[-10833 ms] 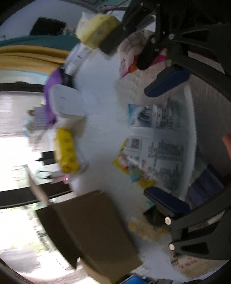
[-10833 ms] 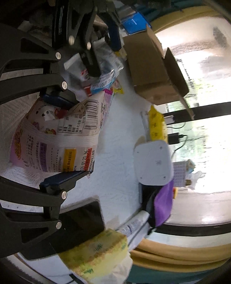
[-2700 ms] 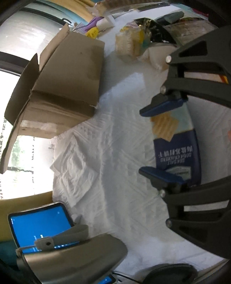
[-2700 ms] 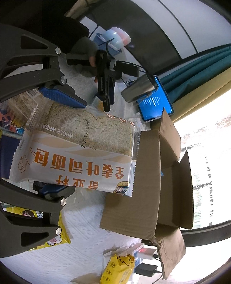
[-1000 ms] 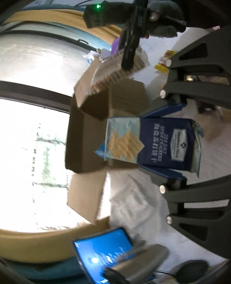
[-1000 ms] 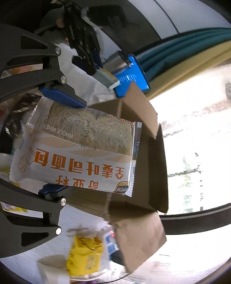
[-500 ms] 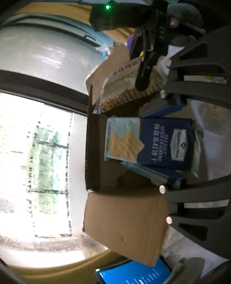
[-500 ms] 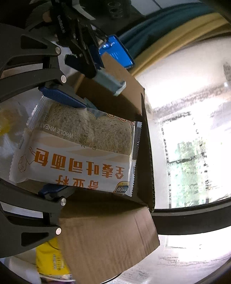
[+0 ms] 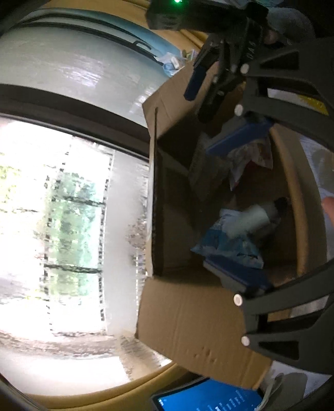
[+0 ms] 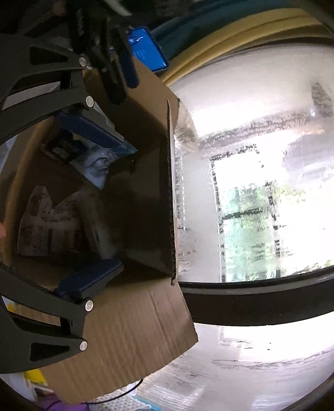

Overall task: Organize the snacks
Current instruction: 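Lower the cracker box and bread loaf into the box while releasing both, then withdraw both tools from the box toward the remaining snacks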

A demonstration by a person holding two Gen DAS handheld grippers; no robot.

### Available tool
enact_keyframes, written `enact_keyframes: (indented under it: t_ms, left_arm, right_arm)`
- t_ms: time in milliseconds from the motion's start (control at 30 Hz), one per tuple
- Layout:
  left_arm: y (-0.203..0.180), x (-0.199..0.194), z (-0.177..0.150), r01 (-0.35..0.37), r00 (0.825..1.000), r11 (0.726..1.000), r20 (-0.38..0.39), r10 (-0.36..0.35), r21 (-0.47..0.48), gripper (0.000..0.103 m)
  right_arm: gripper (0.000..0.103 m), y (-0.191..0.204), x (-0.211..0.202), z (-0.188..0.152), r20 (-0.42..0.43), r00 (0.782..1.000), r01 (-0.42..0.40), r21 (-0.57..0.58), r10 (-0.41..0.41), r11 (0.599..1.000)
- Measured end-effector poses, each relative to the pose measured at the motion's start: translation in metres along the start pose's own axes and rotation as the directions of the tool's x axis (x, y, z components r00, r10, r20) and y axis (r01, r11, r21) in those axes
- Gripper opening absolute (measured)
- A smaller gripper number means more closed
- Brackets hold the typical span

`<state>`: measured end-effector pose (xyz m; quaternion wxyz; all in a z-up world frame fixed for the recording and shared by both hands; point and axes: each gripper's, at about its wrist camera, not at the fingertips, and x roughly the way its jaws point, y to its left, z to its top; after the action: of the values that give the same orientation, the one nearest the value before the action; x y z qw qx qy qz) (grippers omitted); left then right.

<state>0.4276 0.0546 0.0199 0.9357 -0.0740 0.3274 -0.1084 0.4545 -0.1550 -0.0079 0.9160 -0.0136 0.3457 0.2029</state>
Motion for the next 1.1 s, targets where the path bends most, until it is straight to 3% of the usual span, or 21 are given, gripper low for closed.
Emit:
enact_keyframes:
  t_ms: [533,1100]
  left_arm:
    - [-0.029,-0.058,-0.039,-0.006,0.999,0.998,0.033,0.004,0.055,0.083]
    - [-0.049,-0.106,-0.097,-0.006,1.0,0.994,0.007,0.006,0.109,0.083]
  right_arm:
    - [0.091,0.033,-0.058,-0.037,-0.006,0.999,-0.039,-0.083,0.038,0.996]
    - [0.091,0.045,-0.114,-0.086,-0.012,0.997,-0.072,-0.103,0.071,0.992]
